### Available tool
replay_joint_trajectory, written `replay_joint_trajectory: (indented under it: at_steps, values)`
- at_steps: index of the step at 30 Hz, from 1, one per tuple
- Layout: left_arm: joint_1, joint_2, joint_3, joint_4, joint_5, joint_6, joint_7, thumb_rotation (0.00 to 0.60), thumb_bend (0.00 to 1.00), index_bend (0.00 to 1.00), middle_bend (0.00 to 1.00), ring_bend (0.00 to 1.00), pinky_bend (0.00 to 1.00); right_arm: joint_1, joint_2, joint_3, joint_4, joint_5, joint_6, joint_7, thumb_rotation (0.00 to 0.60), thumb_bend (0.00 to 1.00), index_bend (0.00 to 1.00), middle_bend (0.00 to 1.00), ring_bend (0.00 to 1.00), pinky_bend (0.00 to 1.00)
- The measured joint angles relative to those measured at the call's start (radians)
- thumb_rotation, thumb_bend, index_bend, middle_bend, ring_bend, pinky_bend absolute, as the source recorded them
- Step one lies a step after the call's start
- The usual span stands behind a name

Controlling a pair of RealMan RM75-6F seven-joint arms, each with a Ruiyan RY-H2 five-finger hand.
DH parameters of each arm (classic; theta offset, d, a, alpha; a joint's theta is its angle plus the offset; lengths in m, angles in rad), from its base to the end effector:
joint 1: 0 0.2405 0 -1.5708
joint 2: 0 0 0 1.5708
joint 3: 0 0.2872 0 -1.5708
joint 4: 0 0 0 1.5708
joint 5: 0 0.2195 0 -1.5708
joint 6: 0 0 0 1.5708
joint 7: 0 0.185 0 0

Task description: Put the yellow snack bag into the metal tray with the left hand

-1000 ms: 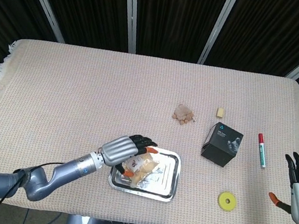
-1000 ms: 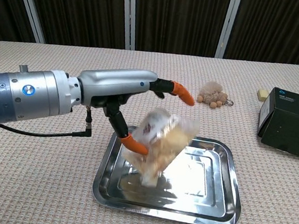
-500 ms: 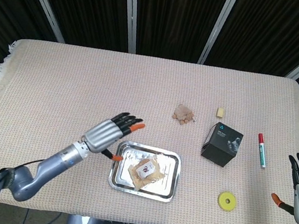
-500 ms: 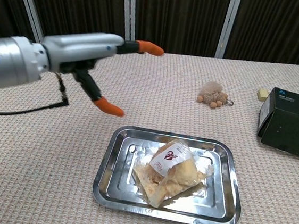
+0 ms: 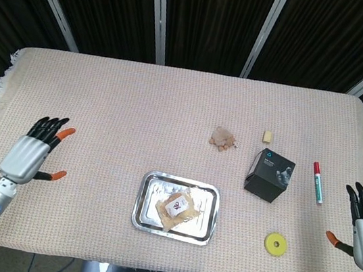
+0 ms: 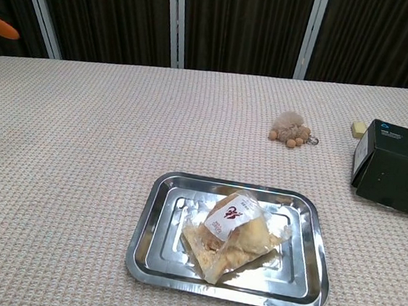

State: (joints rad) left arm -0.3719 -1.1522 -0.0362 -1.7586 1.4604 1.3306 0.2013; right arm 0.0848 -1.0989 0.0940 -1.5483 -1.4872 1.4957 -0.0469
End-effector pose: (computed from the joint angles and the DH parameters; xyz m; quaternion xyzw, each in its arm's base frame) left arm -0.2478 0.2984 0.1113 -0.6876 -0.3387 -0.4051 0.4984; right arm -0.3531 -0.2356 0.1892 0.5993 -0.3353 0.3665 0.6278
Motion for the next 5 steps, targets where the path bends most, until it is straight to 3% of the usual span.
replay_joint_trajectory:
  at_steps: [5]
  values:
    - [0.111, 0.023, 0.062, 0.009, 0.089, 0.164, -0.048, 0.549, 0.08, 0.14, 0.00, 0.00, 0.00, 0.010, -0.003, 0.003, -0.001, -0.003, -0.010, -0.002, 0.600, 0.00, 0.01, 0.01, 0.00, 0.00]
